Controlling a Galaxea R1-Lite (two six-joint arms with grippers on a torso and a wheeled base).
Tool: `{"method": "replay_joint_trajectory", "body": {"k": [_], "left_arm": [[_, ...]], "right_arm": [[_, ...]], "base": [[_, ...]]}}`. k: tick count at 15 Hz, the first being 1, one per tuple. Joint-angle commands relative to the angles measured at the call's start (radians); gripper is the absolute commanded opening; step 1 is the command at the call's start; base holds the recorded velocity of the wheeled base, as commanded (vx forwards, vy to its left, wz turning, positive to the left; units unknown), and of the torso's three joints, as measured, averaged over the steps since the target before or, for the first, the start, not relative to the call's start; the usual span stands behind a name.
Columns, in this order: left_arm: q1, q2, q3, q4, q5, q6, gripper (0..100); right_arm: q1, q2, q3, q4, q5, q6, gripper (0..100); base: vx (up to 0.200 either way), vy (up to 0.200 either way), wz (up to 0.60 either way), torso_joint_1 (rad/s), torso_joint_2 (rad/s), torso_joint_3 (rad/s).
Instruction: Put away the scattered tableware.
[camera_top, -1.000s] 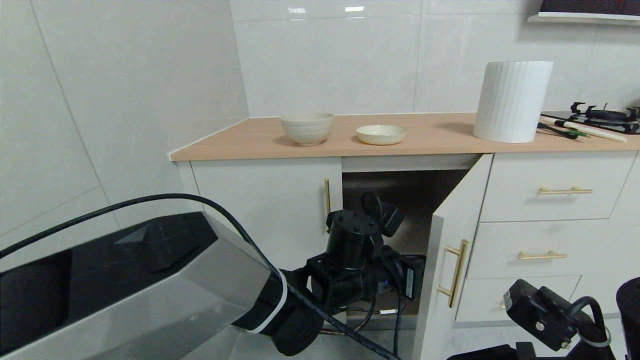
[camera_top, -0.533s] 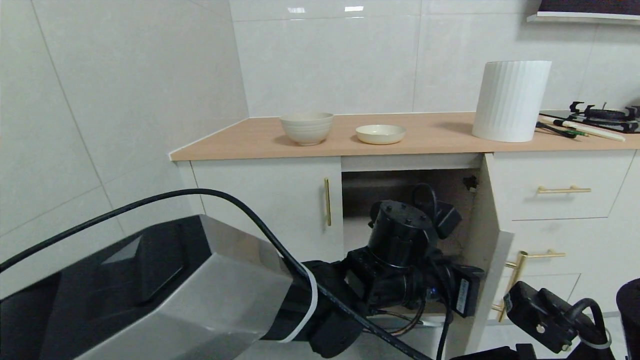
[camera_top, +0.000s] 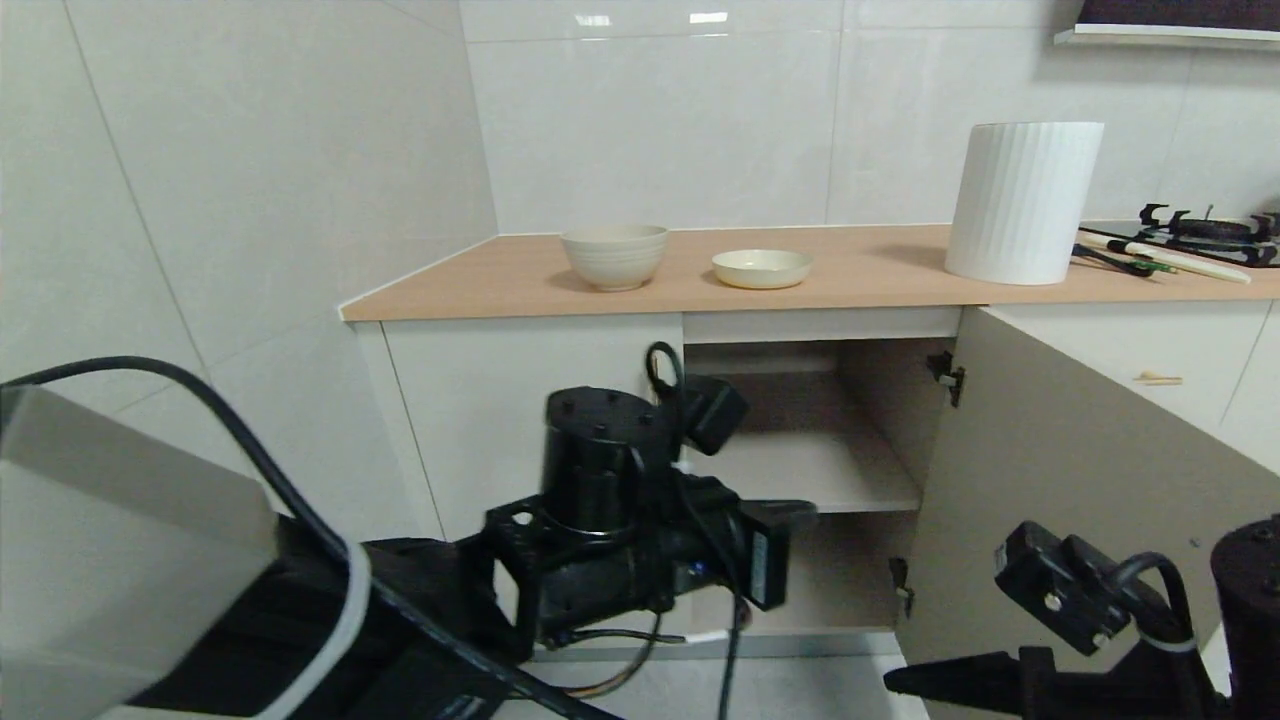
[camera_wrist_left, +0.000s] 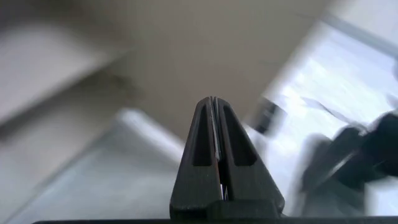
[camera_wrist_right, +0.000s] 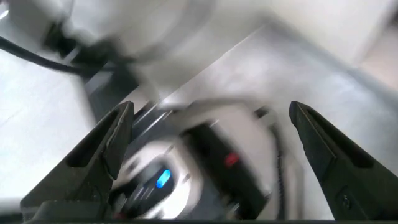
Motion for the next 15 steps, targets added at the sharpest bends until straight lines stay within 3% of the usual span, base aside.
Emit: {"method": "replay_joint_trajectory", "body": {"k": [1,2,3,6,7,10,11,13,15], "left_arm": [[0.138,-0.194,0.132,-0.015,0.039,0.006,0],[0.165,-0.228,0.151,-0.007,0.039,0.009,0],[0.231,-0.322,0.18,0.064,0.039,0.014,0],[0.339,-0.503,0.177,0.301,0.04,0.016,0],[0.393,-0.582,0.152,0.427,0.04,0.016,0],[0.467,-0.654,0.112,0.559,0.039,0.014,0],[0.481,-0.659,0.112,0.559,0.037,0.012,100],[0.517,-0.654,0.109,0.556,0.02,-0.009,100],[0.517,-0.644,0.094,0.553,0.014,-0.029,100]], "right_arm": [[-0.039,0.106,-0.1,-0.001,-0.114,0.001,100],[-0.059,0.135,-0.134,-0.001,-0.16,0.001,100],[-0.131,0.21,-0.236,0.001,-0.224,0.002,100],[-0.21,0.293,-0.391,0.008,-0.226,0.002,100],[-0.24,0.334,-0.487,0.014,-0.231,0.004,100],[-0.258,0.362,-0.648,0.169,-0.235,0.009,100],[-0.258,0.356,-0.657,0.186,-0.235,0.009,100],[-0.258,0.328,-0.648,0.194,-0.243,0.009,100],[-0.26,0.297,-0.649,0.234,-0.254,0.009,100]], "base": [[0.0,0.0,0.0,0.0,0.0,0.0],[0.0,0.0,0.0,0.0,0.0,0.0],[0.0,0.0,0.0,0.0,0.0,0.0],[0.0,0.0,0.0,0.0,0.0,0.0],[0.0,0.0,0.0,0.0,0.0,0.0],[0.0,0.0,0.0,0.0,0.0,0.0],[0.0,0.0,0.0,0.0,0.0,0.0],[0.0,0.0,0.0,0.0,0.0,0.0],[0.0,0.0,0.0,0.0,0.0,0.0]]}}
